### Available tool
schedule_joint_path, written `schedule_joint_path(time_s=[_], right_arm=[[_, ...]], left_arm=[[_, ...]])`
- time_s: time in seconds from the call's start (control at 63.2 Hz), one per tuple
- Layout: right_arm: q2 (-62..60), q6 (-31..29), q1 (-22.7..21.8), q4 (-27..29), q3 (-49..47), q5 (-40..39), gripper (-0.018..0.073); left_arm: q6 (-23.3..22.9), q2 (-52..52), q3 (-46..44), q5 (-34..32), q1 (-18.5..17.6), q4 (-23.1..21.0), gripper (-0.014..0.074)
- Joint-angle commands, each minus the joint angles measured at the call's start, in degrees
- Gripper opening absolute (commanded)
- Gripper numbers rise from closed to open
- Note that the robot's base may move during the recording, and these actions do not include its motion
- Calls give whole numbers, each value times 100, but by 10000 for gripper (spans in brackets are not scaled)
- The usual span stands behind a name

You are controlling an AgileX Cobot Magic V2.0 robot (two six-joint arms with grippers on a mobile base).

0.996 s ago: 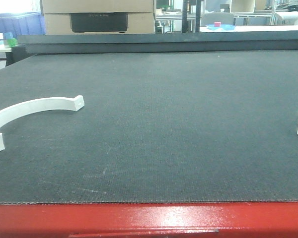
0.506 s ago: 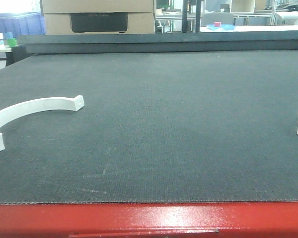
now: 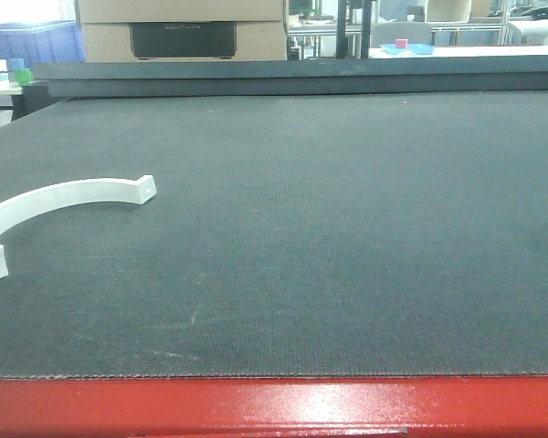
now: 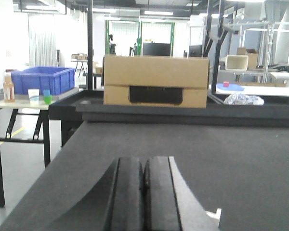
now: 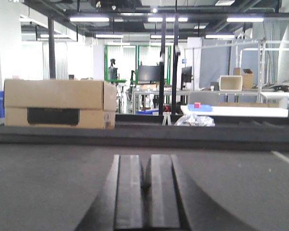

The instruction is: Grab PVC pipe and place in blue bin

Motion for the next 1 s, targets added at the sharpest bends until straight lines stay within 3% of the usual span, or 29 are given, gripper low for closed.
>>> schedule_joint_path(time_s=[0.0, 0.095, 0.285, 0.427, 0.553, 0.712, 0.98], right_arm=[[170, 0, -24, 14, -705, 639, -169], [645, 0, -24, -83, -1286, 1158, -169], [2025, 0, -24, -252, -2142, 1436, -169], [3260, 0, -24, -208, -2695, 1667, -169], [4299, 0, -24, -75, -3215, 2549, -169], [5512, 0, -24, -7, -3599, 3702, -169], [6764, 0, -24, -21, -3599, 3777, -169]], left_arm=[[0, 340, -580, 396, -42, 0, -111], [0, 905, -1231, 496, -42, 0, -111], [0, 2421, -2518, 895, -42, 0, -111], [0, 3739, -3486, 1662, -42, -88, -111], [0, 4801, -4273, 2531, -42, -244, -111], [0, 5792, -4685, 3062, -42, -420, -111], [0, 6991, -4688, 3307, -42, -591, -111]])
